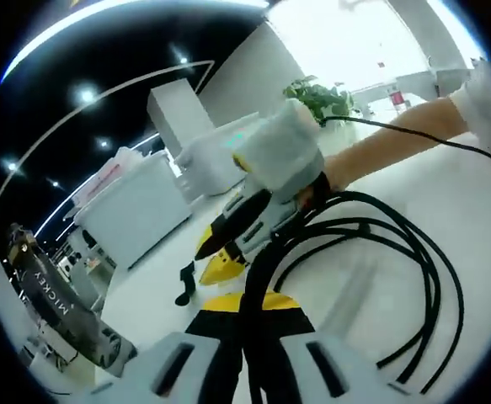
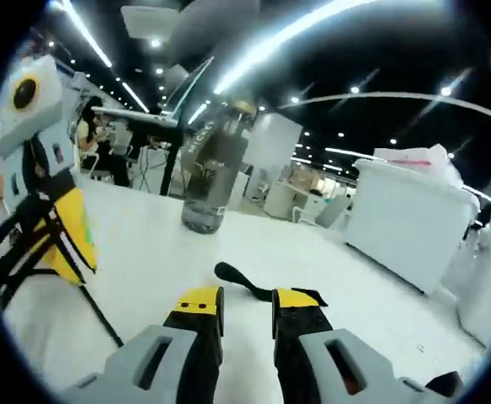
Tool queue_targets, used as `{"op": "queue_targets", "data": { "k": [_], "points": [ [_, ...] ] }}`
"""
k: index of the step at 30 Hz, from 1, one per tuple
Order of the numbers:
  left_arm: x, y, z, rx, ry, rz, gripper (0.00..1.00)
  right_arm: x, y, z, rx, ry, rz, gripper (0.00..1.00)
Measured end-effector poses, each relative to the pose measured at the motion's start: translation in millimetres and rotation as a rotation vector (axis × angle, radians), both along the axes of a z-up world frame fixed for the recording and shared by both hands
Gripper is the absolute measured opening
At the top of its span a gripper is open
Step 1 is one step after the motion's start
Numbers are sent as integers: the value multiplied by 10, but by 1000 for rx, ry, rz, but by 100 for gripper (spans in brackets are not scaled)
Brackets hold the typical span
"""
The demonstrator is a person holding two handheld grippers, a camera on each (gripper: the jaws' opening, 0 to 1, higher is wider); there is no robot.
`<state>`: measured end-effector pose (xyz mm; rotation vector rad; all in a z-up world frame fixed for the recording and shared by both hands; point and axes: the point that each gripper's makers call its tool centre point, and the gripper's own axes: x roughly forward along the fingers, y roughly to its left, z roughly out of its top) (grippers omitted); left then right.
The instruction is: Coil the Type-C to USB data cable on the desktop and secure it with Velcro straps.
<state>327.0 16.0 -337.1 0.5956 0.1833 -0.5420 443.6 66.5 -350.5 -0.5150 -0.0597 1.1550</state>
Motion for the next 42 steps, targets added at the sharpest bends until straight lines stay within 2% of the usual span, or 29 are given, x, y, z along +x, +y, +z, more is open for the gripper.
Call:
{"op": "queue_targets", "data": {
  "k": [4, 6, 8, 9, 11, 13, 14, 15, 17, 19, 20, 23, 25, 26, 28, 29, 30, 31, 32, 34, 35, 36, 38, 40, 41, 42],
  "points": [
    [-47, -19, -9, 25, -2, -7, 5, 16, 258, -144, -122, -127, 48, 21],
    [-47, -23, 10, 19, -5, -15, 5, 48, 343, -119, -128, -189, 57, 15],
    [-59, -45, 6, 29, -6, -25, 5, 68, 386, -112, -120, -189, 49, 2],
    [-65, -54, 2, 34, -5, -29, 5, 107, 400, -73, -114, -193, 42, 2],
    [-52, -54, 5, 39, -2, -38, 5, 95, 343, -97, -133, -149, 43, 2],
    [-42, -69, 6, 38, 0, -46, 5, 51, 185, -49, -122, -161, 45, 2],
    [-48, -97, -7, 34, 4, -56, 5, 16, 31, 5, -110, -161, 45, 2],
    [-49, -118, -18, 30, 8, -61, 5, -25, -106, 43, -88, -133, 39, 2],
    [-36, -163, -64, 38, 14, -78, 5, -48, -430, 144, -50, -106, 20, 2],
    [-19, -203, -85, 45, 11, -96, 5, -121, -848, 255, -7, -88, -10, 2],
    [-50, -283, -100, 39, 8, -108, 5, -179, -1025, 281, -5, -86, -8, 2],
    [-65, -453, 11, -52, -34, -146, 4, -298, -1471, 321, -16, -101, -30, 2],
    [-84, -510, 20, -82, -28, -165, 4, -391, -1764, 332, -26, -108, -49, 2],
    [-76, -514, 22, -81, -26, -166, 4, -437, -1890, 322, -17, -85, -61, 2],
    [-70, -574, 21, -81, -28, -171, 4, -531, -2096, 283, 42, 21, -92, 7],
    [-67, -605, 23, -76, -33, -172, 4, -568, -2179, 295, 96, 76, -115, 15],
    [-64, -643, 44, -70, -47, -172, 4, -686, -2251, 312, 158, 156, -95, 26],
    [-68, -673, 69, -71, -60, -174, 4, -753, -2313, 332, 188, 203, -89, 35],
    [-74, -706, 103, -86, -72, -175, 4, -817, -2376, 368, 229, 233, -90, 35],
    [-95, -758, 161, -98, -98, -182, 4, -888, -2471, 488, 305, 222, -89, 26],
    [-97, -771, 182, -102, -105, -182, 4, -946, -2507, 552, 361, 243, -90, 25],
    [-104, -790, 221, -107, -123, -181, 4, -993, -2530, 586, 405, 291, -86, 24],
    [-115, -831, 344, -130, -173, -178, 4, -1097, -2500, 492, 399, 449, -91, 24],
    [-172, -902, 472, -149, -206, -194, 4, -1150, -2450, 307, 346, 549, -123, 24],
    [-192, -928, 521, -144, -223, -196, 4, -1159, -2451, 177, 304, 616, -167, 24],
    [-216, -952, 567, -137, -240, -200, 4, -1205, -2424, 99, 285, 659, -168, 23]
  ]
}}
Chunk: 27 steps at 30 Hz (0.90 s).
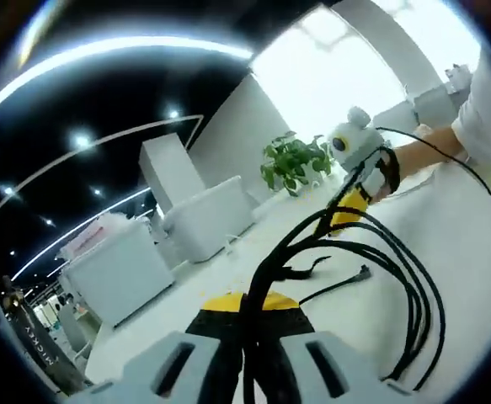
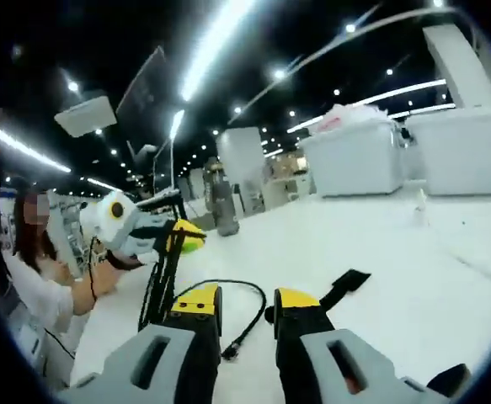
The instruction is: Coil the Type-C to USB data cable on the desktop and secure it with Velcro straps.
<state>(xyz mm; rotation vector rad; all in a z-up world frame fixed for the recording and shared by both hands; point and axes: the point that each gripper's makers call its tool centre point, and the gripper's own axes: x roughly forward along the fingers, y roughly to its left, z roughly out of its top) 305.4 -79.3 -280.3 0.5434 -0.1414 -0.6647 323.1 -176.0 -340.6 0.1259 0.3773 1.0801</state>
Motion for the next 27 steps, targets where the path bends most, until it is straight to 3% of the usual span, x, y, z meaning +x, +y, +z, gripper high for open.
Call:
{"op": "queue_targets", "data": {
  "k": [1, 2, 6, 9, 11, 13, 16, 19, 21, 23, 27],
  "points": [
    [-16, -13, 25, 1, -7, -2, 4, -13, 24, -32, -4, -4, 10, 24],
    [-38, -31, 58, 3, -15, -4, 4, 15, 6, -112, -57, -6, -17, 24],
    [-123, -76, 176, 2, -53, -15, 4, 144, 13, -241, -286, -276, -31, 23],
    [-181, -89, 280, 11, -91, -9, 4, 75, 132, -223, -279, -294, -15, 23],
    [-234, -91, 342, 23, -112, -10, 4, 122, 179, -134, -291, -351, -37, 24],
    [-302, -89, 424, 31, -136, -10, 4, 152, 236, -60, -253, -338, -38, 24],
    [-399, -107, 527, 43, -165, -16, 4, 110, 416, -13, -169, -231, 12, 24],
    [-512, -153, 618, 65, -200, -23, 4, 223, 559, -82, -217, -219, 16, 22],
    [-571, -180, 645, 86, -218, -24, 4, 274, 619, -196, -296, -220, 30, 22],
    [-616, -195, 657, 106, -230, -23, 4, 280, 719, -267, -343, -238, 69, 22],
    [-662, -185, 689, 125, -247, -16, 4, 196, 882, -364, -402, -250, 149, 12]
  ]
}}
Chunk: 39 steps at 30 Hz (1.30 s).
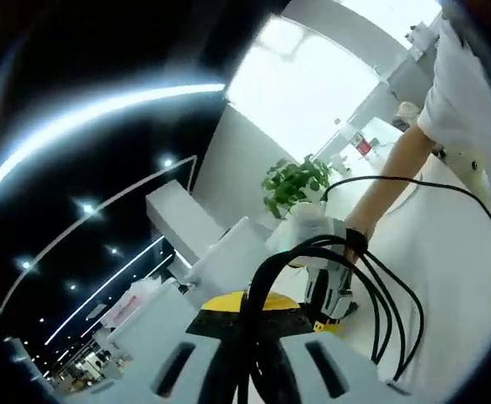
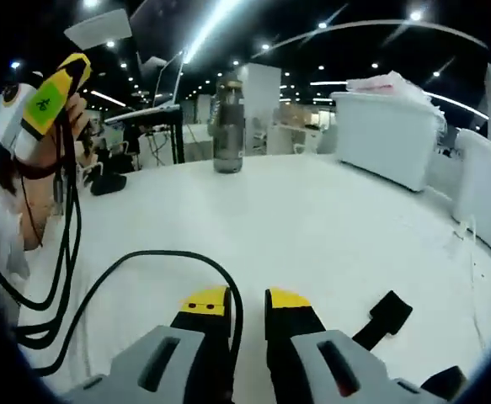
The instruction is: Coil the Type-C to USB data cable on the desktop and secure it with Velcro straps.
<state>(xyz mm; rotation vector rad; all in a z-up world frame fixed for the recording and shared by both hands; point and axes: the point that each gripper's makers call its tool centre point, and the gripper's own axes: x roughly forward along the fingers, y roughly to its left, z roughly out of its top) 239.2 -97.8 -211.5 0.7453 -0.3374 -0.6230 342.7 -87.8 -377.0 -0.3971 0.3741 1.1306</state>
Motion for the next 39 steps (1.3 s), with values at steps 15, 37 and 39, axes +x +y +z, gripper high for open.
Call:
{"op": "queue_targets", "data": {
  "k": [15, 37, 39],
  "points": [
    [333, 203, -355, 10, 118, 125, 4, -244, -360, 1146, 327, -332, -86, 2],
    [711, -197, -735, -8, 255, 41, 6, -365, -774, 1039, 471, -84, -34, 2],
    [718, -219, -783, 9, 275, 48, 6, -336, -792, 1024, 461, -100, -46, 3]
  ]
}}
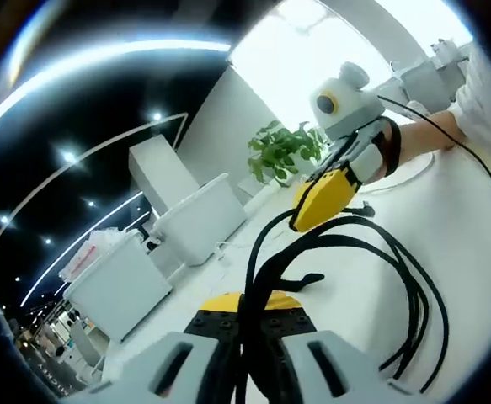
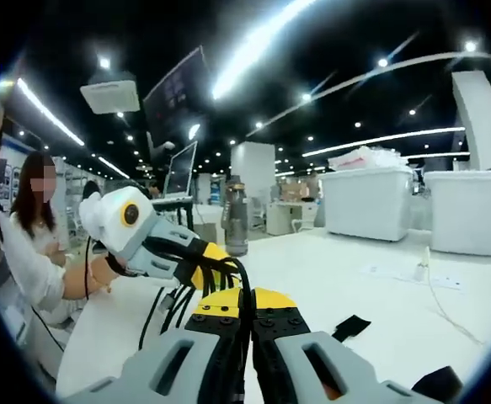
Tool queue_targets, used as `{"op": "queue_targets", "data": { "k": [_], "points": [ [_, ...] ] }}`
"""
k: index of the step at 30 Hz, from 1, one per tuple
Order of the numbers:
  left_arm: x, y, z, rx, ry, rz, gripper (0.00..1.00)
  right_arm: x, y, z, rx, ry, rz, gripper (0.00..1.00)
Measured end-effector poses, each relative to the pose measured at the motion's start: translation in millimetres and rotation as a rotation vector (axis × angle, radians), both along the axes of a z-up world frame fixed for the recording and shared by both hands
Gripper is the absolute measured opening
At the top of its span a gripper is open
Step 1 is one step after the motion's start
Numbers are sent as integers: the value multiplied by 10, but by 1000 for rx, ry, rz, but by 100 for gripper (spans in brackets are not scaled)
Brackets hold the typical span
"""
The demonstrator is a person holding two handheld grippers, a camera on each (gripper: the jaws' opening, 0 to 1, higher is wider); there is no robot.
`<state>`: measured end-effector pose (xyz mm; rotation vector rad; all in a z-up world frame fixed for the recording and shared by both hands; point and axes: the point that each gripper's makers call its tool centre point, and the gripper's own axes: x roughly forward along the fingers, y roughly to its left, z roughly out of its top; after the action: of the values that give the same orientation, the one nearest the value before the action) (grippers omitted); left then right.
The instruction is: Coil the Type-C to USB data cable on the desktop and secure it with Velcro straps.
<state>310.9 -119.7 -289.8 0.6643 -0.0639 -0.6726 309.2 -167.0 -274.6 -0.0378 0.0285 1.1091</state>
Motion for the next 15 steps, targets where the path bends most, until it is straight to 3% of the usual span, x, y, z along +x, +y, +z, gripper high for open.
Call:
{"op": "queue_targets", "data": {
  "k": [4, 7, 10, 15],
  "points": [
    [-1, -31, -6, 14, 21, 10, 6, 7, -95, 63, -18, -62, -44, 4],
    [-5, -29, 7, 43, 19, 16, 4, 7, -231, 162, -46, -125, -91, 14],
    [17, -74, 6, 75, 25, 25, 4, -95, -208, 158, -150, -225, -94, 23],
    [53, -321, -1, 117, 44, -13, 4, -158, -45, 47, -258, -288, -71, 29]
  ]
}}
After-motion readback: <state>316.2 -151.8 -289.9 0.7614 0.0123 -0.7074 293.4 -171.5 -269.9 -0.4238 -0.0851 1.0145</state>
